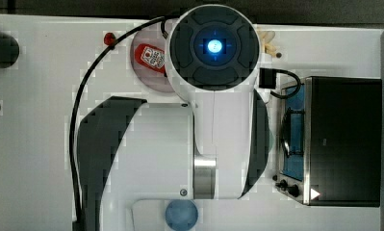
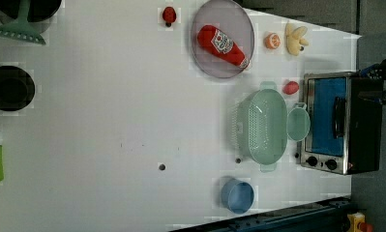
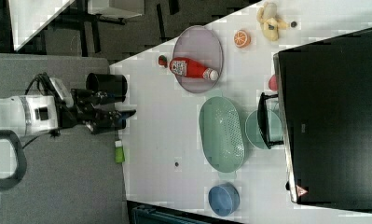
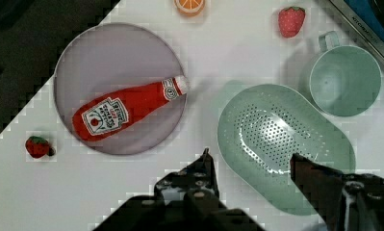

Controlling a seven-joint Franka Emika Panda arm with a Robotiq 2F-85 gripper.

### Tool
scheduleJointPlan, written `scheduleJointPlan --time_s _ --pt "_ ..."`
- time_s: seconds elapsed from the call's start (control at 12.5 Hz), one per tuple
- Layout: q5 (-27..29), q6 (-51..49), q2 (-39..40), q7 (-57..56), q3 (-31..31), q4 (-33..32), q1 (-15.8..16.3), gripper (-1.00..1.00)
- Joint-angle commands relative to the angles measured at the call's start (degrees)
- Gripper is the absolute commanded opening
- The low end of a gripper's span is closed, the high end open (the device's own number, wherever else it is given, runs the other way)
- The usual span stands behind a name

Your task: Drag strainer right to left.

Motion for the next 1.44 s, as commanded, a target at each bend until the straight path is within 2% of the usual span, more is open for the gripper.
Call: scheduleJointPlan --time_s 0.08,0.24,0.48,0.8,1.12,1.44 --pt "-1.14 -13.19 -27.63 3.24 -1.40 -15.39 -2.24 0.59" --pt "-1.14 -13.21 -27.53 3.24 -1.36 -15.43 -2.23 0.99" --pt "-1.10 -11.75 -26.18 3.25 -1.04 -16.74 -2.10 1.00" --pt "-1.11 -3.18 -20.53 7.51 0.58 -22.51 -2.07 1.00" --pt "-1.11 7.90 -10.75 22.45 1.05 -28.44 -2.07 1.00" --pt "-1.10 21.46 0.53 28.34 1.08 -30.79 -2.03 1.00"
